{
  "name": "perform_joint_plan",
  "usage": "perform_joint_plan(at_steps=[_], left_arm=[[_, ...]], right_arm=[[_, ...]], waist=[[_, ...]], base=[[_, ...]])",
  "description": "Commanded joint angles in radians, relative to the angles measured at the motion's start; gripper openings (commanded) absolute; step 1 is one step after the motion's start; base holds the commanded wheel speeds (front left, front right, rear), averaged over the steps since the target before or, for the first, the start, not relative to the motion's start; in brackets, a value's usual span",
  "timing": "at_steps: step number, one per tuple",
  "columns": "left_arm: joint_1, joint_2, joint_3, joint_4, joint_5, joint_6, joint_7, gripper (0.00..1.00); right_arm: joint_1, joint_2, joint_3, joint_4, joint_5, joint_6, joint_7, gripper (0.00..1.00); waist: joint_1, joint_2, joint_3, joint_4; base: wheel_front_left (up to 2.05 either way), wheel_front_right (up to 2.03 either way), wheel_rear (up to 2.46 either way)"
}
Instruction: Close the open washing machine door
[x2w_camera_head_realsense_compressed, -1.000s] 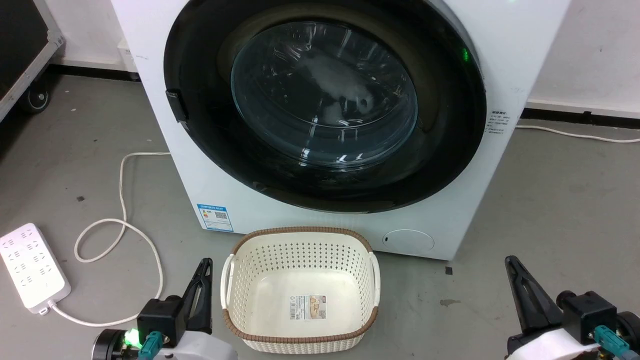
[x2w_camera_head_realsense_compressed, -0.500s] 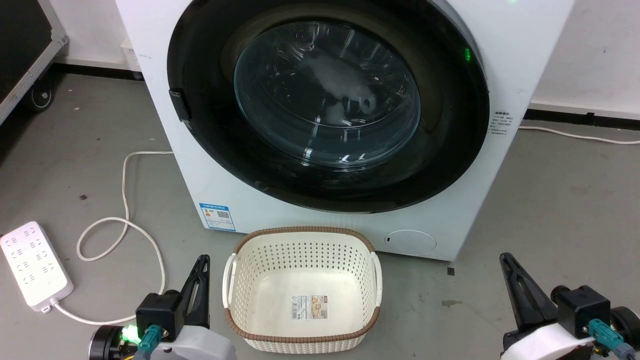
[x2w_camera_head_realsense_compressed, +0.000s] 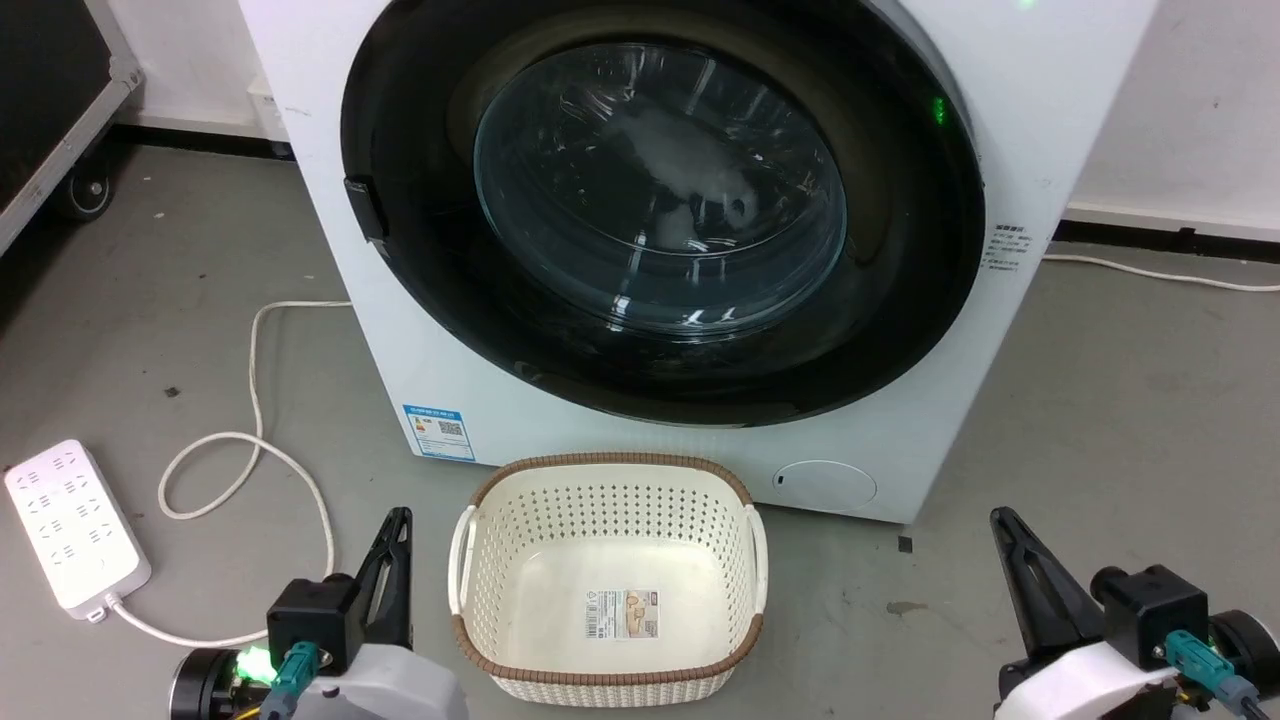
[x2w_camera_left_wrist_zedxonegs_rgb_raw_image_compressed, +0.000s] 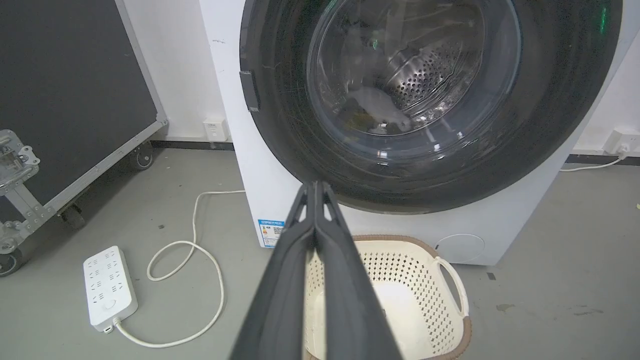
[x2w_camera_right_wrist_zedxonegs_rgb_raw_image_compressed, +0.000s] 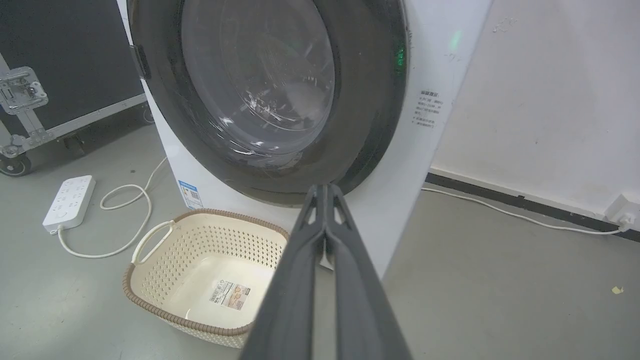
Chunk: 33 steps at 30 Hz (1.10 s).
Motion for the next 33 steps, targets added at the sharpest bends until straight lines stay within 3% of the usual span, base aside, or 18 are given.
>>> perform_joint_plan(at_steps=[1, 33], left_arm=[[-0.012, 0.0, 0.004, -0.004, 0.007, 0.004, 0.003, 0.0], [-0.021, -0.004, 0.028, -0.019, 0.028, 0.008, 0.058, 0.0]], right_arm=[[-0.016, 0.006, 0.003, -0.006, 0.001, -0.001, 0.003, 0.0], [-0.033, 0.012, 0.022, -0.01, 0.001, -0.001, 0.057, 0.0]], waist=[[0.0, 0.0, 0.0, 0.0], [0.0, 0.0, -0.001, 0.012]], base=[[0.0, 0.0, 0.0], [0.0, 0.0, 0.0]])
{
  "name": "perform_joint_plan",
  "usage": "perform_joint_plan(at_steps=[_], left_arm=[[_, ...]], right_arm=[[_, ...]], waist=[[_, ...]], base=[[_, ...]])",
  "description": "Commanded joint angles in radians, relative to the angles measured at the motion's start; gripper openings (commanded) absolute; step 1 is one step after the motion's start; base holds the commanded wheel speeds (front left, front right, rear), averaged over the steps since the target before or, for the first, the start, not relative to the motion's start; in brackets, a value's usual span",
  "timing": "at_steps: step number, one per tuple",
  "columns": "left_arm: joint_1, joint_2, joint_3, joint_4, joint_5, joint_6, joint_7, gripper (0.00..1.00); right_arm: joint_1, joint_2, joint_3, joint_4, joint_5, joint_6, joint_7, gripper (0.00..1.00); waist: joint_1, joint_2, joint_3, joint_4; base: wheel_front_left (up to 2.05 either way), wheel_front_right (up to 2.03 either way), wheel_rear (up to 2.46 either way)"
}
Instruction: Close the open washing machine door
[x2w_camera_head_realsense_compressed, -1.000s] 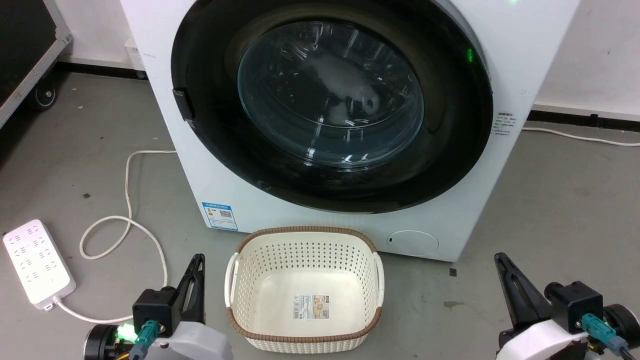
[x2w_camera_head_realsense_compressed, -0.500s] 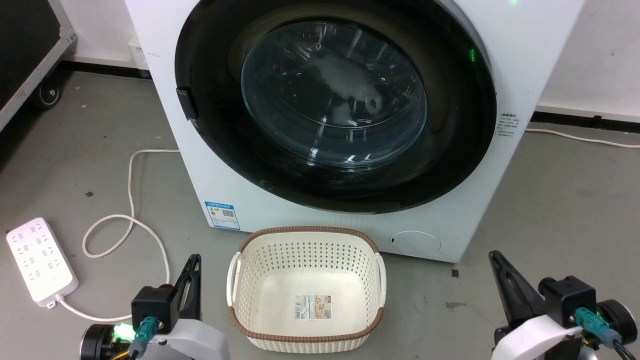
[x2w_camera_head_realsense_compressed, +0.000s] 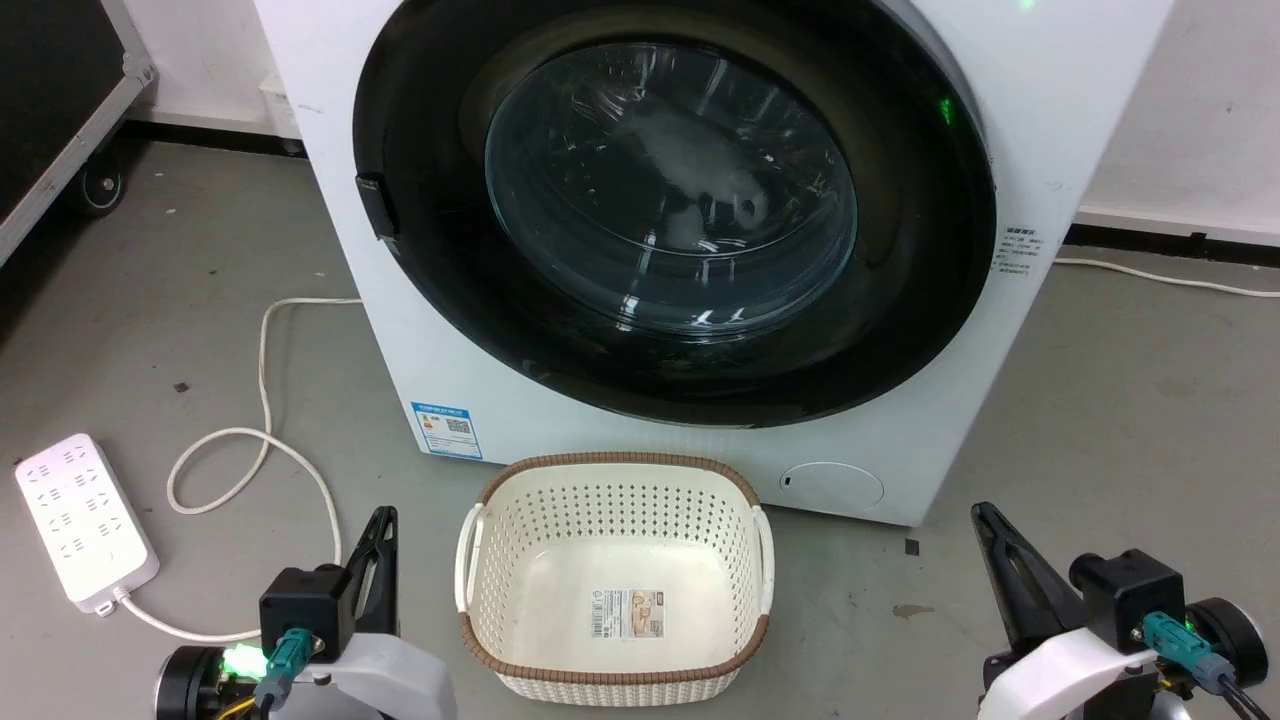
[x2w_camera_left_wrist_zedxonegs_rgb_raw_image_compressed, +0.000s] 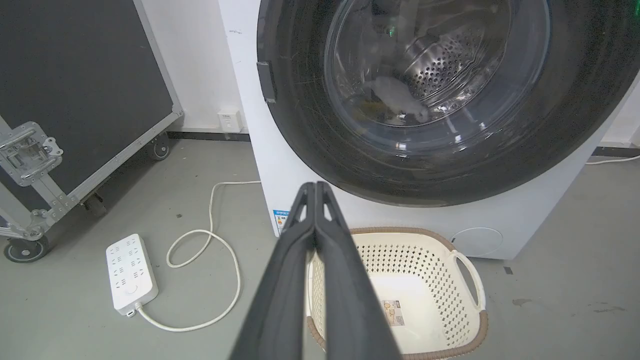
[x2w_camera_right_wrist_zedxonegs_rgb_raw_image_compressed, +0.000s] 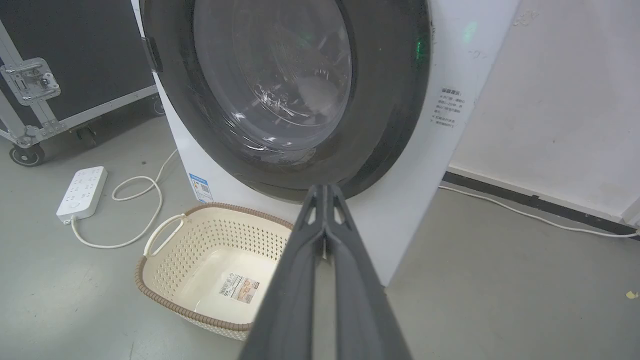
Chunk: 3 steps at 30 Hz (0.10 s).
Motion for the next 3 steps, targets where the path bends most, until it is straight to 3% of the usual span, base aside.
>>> perform_joint_plan(at_steps=[1, 3], left_arm=[[-0.015, -0.001, 0.003, -0.005, 0.003, 0.003, 0.0, 0.0], [-0.015, -0.001, 0.003, -0.005, 0.003, 0.003, 0.0, 0.0]], right_arm=[[-0.014, 0.005, 0.0, -0.005, 0.001, -0.001, 0.001, 0.0], [-0.014, 0.005, 0.0, -0.005, 0.001, -0.001, 0.001, 0.0]], waist=[[0.0, 0.0, 0.0, 0.0], [0.0, 0.0, 0.0, 0.0]], base=[[0.0, 0.0, 0.0], [0.0, 0.0, 0.0]])
